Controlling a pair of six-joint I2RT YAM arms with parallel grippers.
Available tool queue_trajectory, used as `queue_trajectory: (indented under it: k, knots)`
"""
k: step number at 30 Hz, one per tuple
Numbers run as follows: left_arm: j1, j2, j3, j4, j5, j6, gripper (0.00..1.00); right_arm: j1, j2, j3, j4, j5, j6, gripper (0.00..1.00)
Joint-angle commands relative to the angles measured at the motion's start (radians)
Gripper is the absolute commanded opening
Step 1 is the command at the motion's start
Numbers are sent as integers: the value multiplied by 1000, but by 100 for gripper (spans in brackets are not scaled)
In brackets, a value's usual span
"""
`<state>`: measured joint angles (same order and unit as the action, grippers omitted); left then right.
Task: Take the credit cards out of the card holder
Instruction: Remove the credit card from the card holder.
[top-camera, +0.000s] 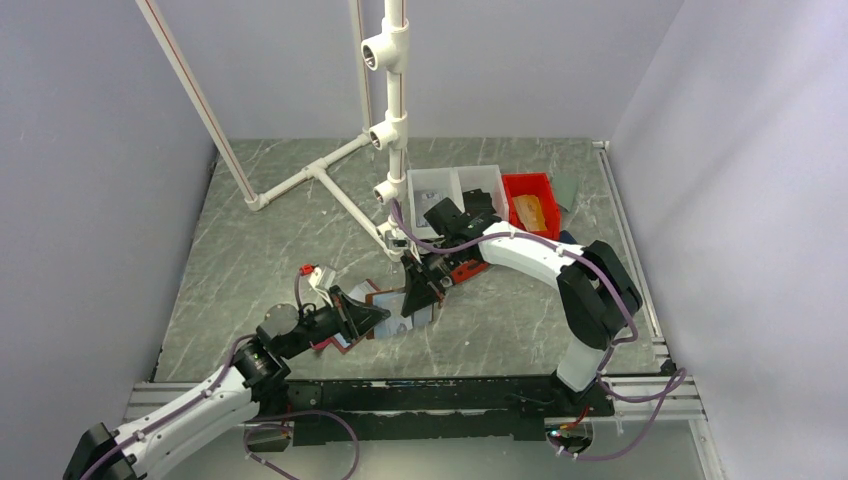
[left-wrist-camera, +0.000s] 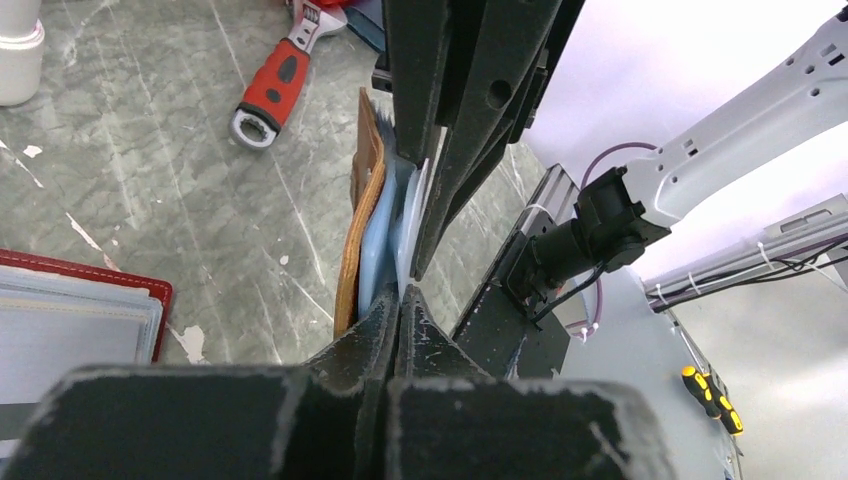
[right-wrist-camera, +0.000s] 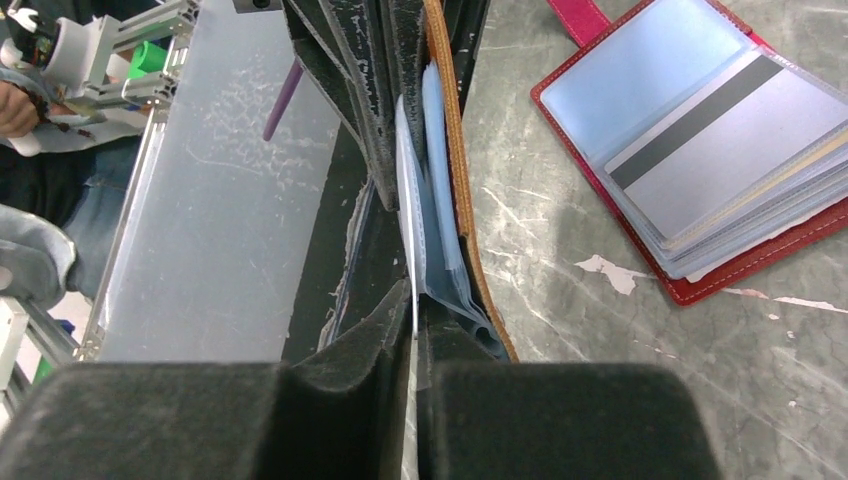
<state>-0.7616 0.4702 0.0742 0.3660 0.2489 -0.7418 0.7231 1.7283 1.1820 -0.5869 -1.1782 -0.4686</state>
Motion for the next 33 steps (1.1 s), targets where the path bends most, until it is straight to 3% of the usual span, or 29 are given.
queue_trajectory:
  k: [1,6,12,15,18,28,33]
  knots:
    - [4,-28,8,63,6,-5,0,-2,2,47,-3,-32,-34,12]
    - [3,-110,-2,8,-27,-5,0,-2,6,50,-22,-49,-52,21]
    - [3,-147,-2,-23,-36,-2,0,-2,11,53,-28,-68,-54,22]
    - [3,-127,-4,-7,-30,-4,0,-1,12,55,-26,-81,-45,17]
    - [2,-100,1,6,-29,-4,0,-1,11,64,-40,-86,-58,0]
    - [3,-131,45,-120,-39,26,0,-29,52,143,-286,18,-320,0]
    - [6,-146,52,-152,-22,40,0,-39,58,149,-321,38,-369,0]
